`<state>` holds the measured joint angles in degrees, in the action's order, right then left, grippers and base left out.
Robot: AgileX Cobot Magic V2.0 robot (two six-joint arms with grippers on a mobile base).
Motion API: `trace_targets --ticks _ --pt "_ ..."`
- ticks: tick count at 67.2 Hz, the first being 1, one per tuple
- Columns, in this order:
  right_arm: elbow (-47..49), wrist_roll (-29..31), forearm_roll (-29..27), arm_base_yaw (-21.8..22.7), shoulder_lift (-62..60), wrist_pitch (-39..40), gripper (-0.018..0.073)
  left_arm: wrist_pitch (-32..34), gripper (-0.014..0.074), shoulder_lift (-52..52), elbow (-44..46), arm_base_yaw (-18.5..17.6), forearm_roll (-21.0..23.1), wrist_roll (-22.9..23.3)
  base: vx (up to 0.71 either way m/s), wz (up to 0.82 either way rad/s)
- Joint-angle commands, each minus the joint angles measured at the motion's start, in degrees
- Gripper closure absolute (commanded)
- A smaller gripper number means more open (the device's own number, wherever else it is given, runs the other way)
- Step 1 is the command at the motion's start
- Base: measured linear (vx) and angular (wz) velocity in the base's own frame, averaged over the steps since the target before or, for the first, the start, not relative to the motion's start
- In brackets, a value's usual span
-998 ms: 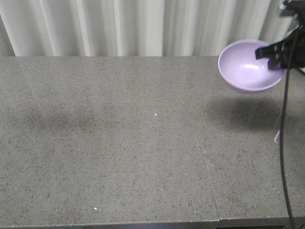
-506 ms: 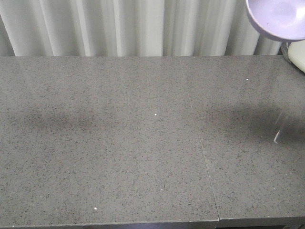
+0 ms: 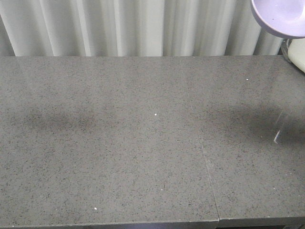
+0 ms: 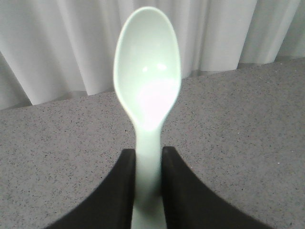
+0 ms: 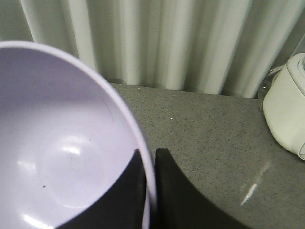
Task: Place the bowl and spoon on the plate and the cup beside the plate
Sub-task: 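Lift the lilac bowl with the right gripper and the spoon with the left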
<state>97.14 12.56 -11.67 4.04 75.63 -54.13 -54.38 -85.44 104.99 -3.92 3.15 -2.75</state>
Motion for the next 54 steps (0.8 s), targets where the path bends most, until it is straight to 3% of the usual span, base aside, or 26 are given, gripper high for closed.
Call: trace_targets --ticks 1,54 --pt "1.5 0.5 -0.4 0.2 -1.6 4.7 0.0566 4.0 0.0603 1.8 1.2 -0.4 0.7 0.2 0.0 0.0" --pt "1.5 0.5 -0.5 0.2 -1.6 4.7 0.0566 4.0 0.0603 1.8 1.2 -0.3 0.7 0.2 0.0 -0.01"
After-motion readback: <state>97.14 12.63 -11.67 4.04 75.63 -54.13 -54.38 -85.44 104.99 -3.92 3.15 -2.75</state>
